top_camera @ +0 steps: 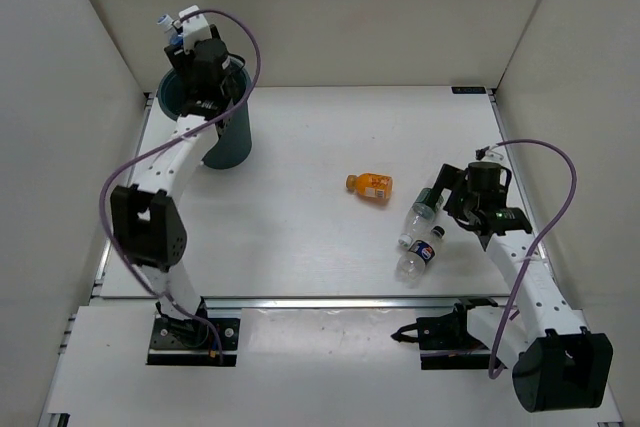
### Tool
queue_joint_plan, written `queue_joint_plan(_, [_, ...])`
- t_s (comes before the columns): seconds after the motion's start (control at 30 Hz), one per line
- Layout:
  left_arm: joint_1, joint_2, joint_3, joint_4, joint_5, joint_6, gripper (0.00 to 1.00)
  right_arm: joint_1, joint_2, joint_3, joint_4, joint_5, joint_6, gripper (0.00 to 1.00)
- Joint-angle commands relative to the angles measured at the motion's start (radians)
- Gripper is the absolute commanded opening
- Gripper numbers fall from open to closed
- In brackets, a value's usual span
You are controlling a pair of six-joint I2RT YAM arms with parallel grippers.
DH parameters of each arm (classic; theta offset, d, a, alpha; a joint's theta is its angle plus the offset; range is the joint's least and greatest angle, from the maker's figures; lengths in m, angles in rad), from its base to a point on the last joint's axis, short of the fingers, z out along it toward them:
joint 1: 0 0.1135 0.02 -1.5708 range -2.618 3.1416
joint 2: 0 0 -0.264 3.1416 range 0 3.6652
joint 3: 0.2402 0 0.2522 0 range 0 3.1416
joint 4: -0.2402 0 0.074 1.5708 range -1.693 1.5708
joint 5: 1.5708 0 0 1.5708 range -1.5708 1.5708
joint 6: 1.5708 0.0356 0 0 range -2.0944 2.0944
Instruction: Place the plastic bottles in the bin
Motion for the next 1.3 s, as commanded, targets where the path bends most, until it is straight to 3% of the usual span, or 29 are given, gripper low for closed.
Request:
queue_joint_plan(0.0, [0.048, 0.105, 0.147, 0.043, -0.079, 0.034, 0.64, -0.005, 0.036, 0.058, 0.000, 0.023, 0.017, 1.00])
queue_joint_plan(0.17, [0.054, 0.162, 0.189, 0.047, -0.111, 0.058, 0.81, -0.039, 0.064, 0.064, 0.006, 0.037, 0.017, 0.99])
queue_joint_plan(0.23, [0.059, 0.156, 0.221, 0.011, -0.060, 0.026, 0.98, -0.039, 0.087, 0.058, 0.026, 0.040, 0.020, 0.99])
queue_joint_plan(0.4, [0.064, 0.136, 0.385, -0.202, 0.121, -0.012, 0.98, -0.005, 0.171, 0.065, 0.078, 0.042, 0.028, 0.99])
queue_joint_plan(0.57, [0.019, 0.049, 0.396, -0.368, 0.256, -0.026, 0.99, 0.032, 0.268, 0.088, 0.147, 0.065, 0.028, 0.99])
queue_joint_plan(0.63, [-0.001, -0.009, 0.371, -0.445, 0.392, -0.037, 0.99, 0.033, 0.292, 0.094, 0.165, 0.077, 0.031, 0.99])
queue_joint_plan(0.83, [-0.151, -0.132, 0.195, -0.670, 0.429, -0.041, 0.99, 0.039, 0.383, 0.124, 0.205, 0.092, 0.019, 0.99])
queue_joint_plan(0.97, [-0.098, -0.299, -0.087, -0.639, 0.758, -0.191, 0.98, 0.044, 0.441, 0.128, 0.224, 0.105, 0.025, 0.99])
queue_joint_plan(1.0, [-0.078, -0.350, -0.133, -0.628, 0.785, -0.223, 0.98, 0.041, 0.450, 0.127, 0.234, 0.106, 0.028, 0.99])
queue_joint_plan(1.1, [-0.084, -0.428, -0.247, -0.646, 0.710, -0.213, 0.99, 0.015, 0.498, 0.139, 0.230, 0.100, 0.043, 0.99])
queue_joint_plan(1.27, [-0.064, -0.551, -0.383, -0.733, 0.706, -0.216, 0.98, 0.012, 0.550, 0.143, 0.244, 0.102, 0.060, 0.97])
